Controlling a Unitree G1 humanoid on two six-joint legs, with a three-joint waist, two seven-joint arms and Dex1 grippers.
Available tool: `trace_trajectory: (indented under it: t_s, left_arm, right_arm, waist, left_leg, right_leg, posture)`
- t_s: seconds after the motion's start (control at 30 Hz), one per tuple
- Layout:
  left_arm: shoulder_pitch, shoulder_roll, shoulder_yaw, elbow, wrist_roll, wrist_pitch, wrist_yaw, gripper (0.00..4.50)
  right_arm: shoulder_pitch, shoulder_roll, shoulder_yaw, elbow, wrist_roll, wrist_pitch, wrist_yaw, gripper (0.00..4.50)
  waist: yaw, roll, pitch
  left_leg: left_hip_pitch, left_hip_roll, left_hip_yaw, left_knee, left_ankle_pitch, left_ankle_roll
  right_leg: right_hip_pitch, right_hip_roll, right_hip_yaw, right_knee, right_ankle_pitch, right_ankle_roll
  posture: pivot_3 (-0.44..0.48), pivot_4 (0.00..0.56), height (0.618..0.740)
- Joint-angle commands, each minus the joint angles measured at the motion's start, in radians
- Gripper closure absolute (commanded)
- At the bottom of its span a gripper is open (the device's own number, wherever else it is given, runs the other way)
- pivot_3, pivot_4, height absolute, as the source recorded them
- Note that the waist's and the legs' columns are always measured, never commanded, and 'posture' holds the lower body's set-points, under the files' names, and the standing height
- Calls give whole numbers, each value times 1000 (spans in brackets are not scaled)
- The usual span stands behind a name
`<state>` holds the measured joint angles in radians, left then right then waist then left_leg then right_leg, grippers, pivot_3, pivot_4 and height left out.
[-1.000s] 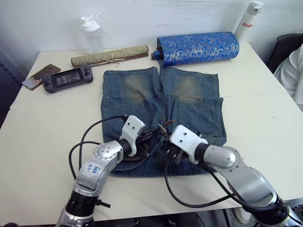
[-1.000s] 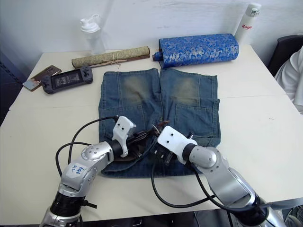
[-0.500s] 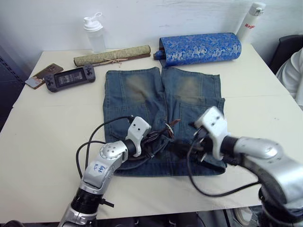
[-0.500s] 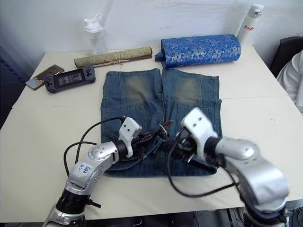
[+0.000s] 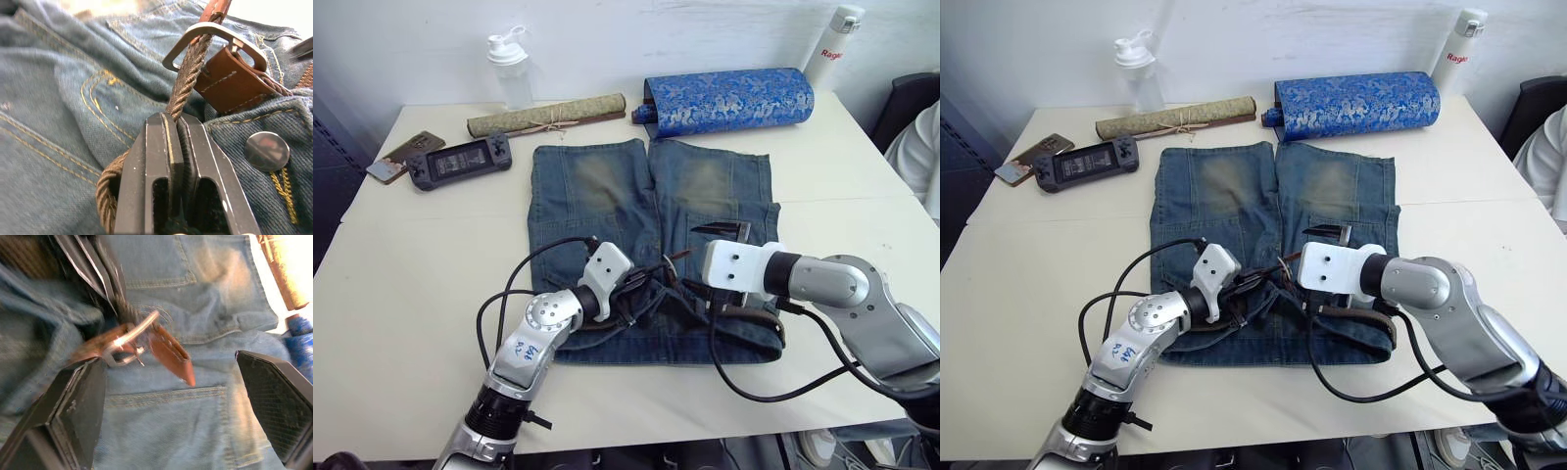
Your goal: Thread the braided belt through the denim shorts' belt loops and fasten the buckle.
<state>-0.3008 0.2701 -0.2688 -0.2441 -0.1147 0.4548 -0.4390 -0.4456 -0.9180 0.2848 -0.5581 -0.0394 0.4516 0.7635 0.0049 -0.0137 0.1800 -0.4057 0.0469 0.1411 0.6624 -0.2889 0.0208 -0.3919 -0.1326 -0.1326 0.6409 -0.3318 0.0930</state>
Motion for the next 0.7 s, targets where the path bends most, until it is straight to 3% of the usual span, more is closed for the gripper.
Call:
trace_trajectory:
  t_s: [0.03,0.4,0.5,0.67,0.7]
  left_arm:
    - [11,6,-22,3,55,-86,9,4500]
    - [10,8,-36,37,134,-183,13,4500]
    - [9,9,-38,38,142,-190,8,4500]
    - [10,8,-40,35,151,-198,0,4500]
    - [10,8,-40,35,153,-200,-1,4500]
  right_arm:
    - [4,-9,-7,27,-56,-88,15,63]
    - [1,24,-10,60,-132,-157,47,63]
    - [2,42,-9,61,-146,-157,52,888]
    - [5,69,-4,62,-168,-155,59,3240]
    - [6,74,-3,63,-172,-156,61,4012]
  waist:
    - [0,0,0]
    - [0,0,0]
    - [2,0,0]
    - [1,0,0]
    - [1,0,0]
  left_leg:
    - [0,0,0,0,0,0]
    - [0,0,0,1,0,0]
    - [0,0,0,1,0,0]
    - [0,0,0,1,0,0]
    - [0,0,0,2,0,0]
  right_leg:
    - [0,0,0,0,0,0]
    - [0,0,0,1,0,0]
    - [0,0,0,1,0,0]
    - [0,0,0,2,0,0]
    - [0,0,0,2,0,0]
  posture:
    - [0,150,717]
    - [0,150,717]
    - [0,150,717]
    - [0,150,717]
    - [0,150,717]
